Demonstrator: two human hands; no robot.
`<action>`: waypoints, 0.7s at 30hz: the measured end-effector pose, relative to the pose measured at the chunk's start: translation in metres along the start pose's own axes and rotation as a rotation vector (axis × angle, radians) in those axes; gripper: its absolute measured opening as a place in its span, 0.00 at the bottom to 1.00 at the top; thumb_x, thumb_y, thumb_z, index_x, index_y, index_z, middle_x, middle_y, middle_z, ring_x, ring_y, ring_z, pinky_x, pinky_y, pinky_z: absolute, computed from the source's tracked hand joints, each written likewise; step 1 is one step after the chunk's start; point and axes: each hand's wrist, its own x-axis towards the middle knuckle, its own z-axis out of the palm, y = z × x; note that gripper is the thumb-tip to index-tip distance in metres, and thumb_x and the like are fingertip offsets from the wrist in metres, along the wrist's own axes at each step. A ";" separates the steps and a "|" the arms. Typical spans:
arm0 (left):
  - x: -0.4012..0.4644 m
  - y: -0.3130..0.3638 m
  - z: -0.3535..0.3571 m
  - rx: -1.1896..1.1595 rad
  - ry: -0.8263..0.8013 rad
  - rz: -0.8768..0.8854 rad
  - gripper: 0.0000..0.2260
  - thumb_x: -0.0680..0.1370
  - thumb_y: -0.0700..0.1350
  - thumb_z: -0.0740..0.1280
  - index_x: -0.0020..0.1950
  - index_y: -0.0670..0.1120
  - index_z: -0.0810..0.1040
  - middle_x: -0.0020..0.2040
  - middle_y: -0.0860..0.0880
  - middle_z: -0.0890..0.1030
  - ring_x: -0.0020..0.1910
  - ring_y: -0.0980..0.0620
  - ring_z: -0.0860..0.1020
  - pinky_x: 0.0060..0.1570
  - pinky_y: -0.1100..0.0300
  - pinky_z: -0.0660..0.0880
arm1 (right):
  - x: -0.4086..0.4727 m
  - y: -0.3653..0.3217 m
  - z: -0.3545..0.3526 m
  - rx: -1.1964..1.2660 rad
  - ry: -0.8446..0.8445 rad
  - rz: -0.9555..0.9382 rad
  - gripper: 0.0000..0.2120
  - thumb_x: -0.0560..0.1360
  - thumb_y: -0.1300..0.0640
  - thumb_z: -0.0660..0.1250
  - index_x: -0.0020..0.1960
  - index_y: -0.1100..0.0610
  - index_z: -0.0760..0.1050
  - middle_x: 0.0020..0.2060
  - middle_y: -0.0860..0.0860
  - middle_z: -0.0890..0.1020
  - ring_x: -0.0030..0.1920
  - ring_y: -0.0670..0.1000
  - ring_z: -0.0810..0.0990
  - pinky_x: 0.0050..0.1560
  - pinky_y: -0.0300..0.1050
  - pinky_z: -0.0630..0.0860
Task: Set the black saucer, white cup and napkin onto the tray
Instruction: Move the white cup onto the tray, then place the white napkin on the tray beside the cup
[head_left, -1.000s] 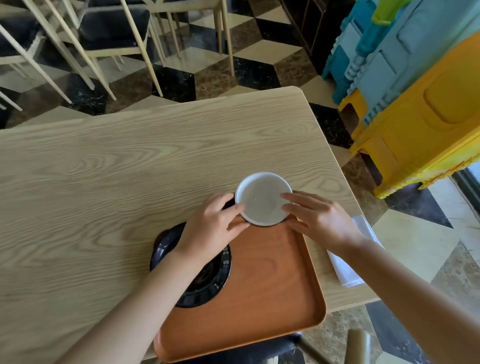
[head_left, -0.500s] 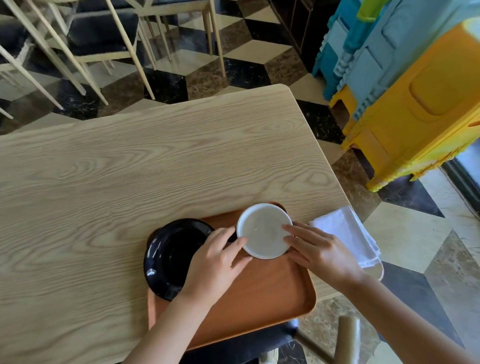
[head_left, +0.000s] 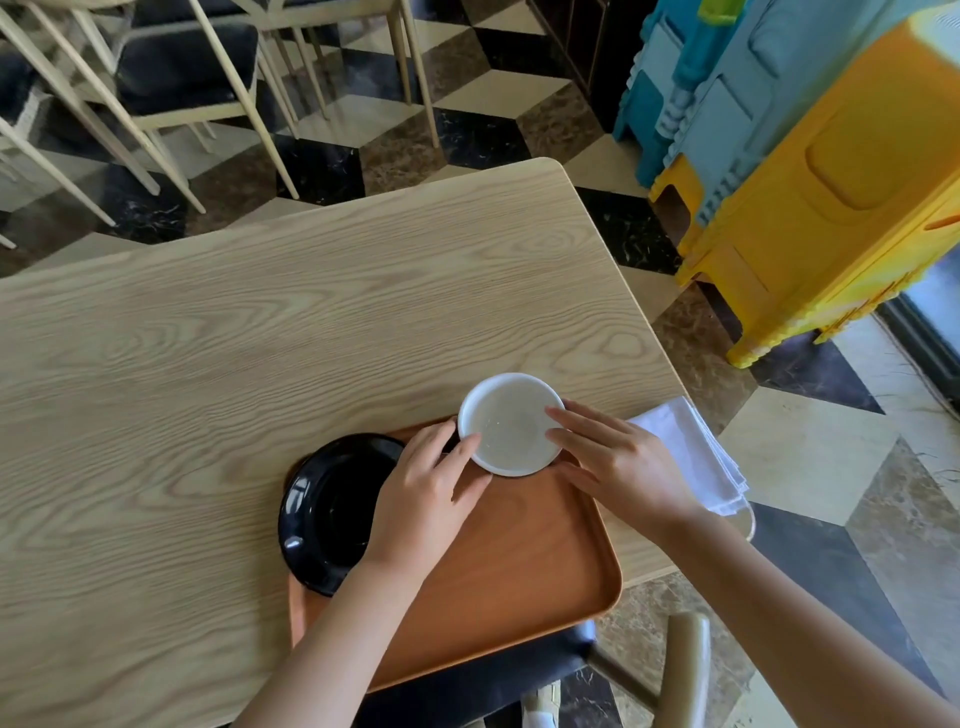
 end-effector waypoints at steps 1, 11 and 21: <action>0.000 0.000 0.000 -0.008 -0.009 -0.008 0.15 0.71 0.49 0.68 0.53 0.42 0.80 0.52 0.42 0.81 0.53 0.45 0.79 0.53 0.55 0.77 | 0.000 0.000 0.001 -0.003 -0.004 -0.002 0.14 0.65 0.61 0.75 0.50 0.58 0.81 0.56 0.52 0.82 0.57 0.53 0.80 0.44 0.48 0.82; -0.018 0.051 0.001 -0.109 -0.036 0.100 0.23 0.77 0.50 0.62 0.70 0.44 0.67 0.71 0.41 0.67 0.71 0.47 0.64 0.69 0.57 0.63 | -0.031 -0.001 -0.007 -0.057 0.025 0.184 0.18 0.76 0.51 0.60 0.61 0.58 0.75 0.64 0.57 0.75 0.67 0.56 0.70 0.65 0.56 0.70; 0.002 0.124 0.068 0.154 -0.448 0.231 0.30 0.72 0.63 0.51 0.71 0.52 0.65 0.72 0.39 0.66 0.71 0.44 0.64 0.64 0.45 0.67 | -0.094 0.047 -0.026 -0.184 -0.250 0.643 0.29 0.77 0.48 0.59 0.75 0.51 0.53 0.75 0.53 0.49 0.74 0.54 0.44 0.72 0.63 0.53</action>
